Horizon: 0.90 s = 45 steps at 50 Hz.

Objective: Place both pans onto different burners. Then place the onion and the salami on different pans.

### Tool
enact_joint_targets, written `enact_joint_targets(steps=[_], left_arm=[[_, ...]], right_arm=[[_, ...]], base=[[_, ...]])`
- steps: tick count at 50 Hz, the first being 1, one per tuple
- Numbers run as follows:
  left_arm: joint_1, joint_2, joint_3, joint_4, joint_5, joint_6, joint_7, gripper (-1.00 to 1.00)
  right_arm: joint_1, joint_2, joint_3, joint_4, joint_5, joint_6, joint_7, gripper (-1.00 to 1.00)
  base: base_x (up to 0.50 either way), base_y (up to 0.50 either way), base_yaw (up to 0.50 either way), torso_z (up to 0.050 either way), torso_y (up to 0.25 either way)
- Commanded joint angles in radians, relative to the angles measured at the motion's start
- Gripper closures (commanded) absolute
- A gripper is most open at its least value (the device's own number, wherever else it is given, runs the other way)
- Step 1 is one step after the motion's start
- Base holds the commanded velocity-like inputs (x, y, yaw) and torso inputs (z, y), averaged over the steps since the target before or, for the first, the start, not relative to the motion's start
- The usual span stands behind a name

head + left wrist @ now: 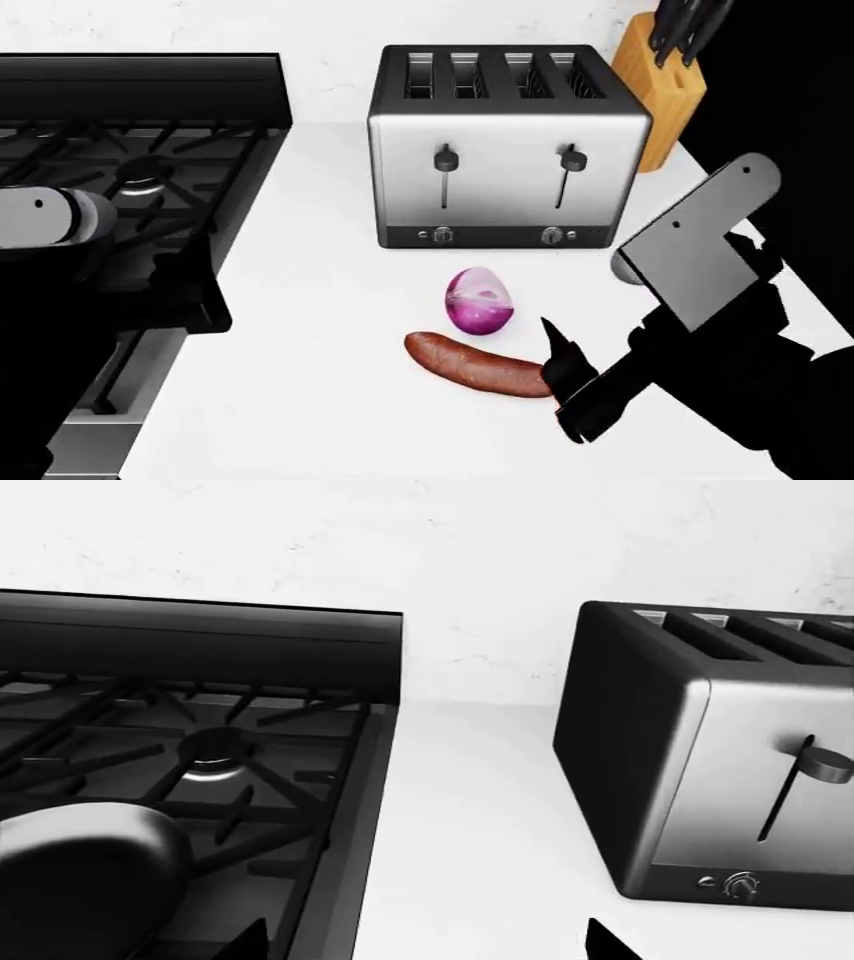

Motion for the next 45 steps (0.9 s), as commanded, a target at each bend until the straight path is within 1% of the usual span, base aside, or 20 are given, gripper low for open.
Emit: enact_joint_targets(steps=[1,8,13,22,45], left_arm=[[-0.013,0.010,0.016,-0.007,0.007,-0.003,-0.001,-1.00],[0.002,0.007,0.010,-0.007,0.018,0.000,0.003,-1.00],[0.022,0.005,-0.001,-0.004,0.027,0.005,0.010,-1.00],[0.032,0.004,-0.001,-0.004,0.035,0.005,0.010,-1.00],[0.011,0.007,0.020,-0.004,0.023,0.003,-0.019,-1.00]], right_arm=[[0.082,-0.030,-0.088,0.012,0.089,0.056,-0.002,-1.00],[0.120,-0.069,-0.115,-0.003,0.119,0.042,0.015,-1.00],[0.112,-0.094,-0.125,-0.012,0.109,0.043,0.006,-1.00],[0.051,-0.141,-0.121,0.005,0.016,0.070,-0.065,-1.00],[0.008,-0.157,-0.101,0.053,-0.142,0.124,-0.229,-1.00]], base=[[0.00,0.00,0.00,0.000,0.000],[0.00,0.00,0.00,0.000,0.000],[0.00,0.00,0.00,0.000,0.000],[0.00,0.00,0.00,0.000,0.000],[0.00,0.00,0.00,0.000,0.000]])
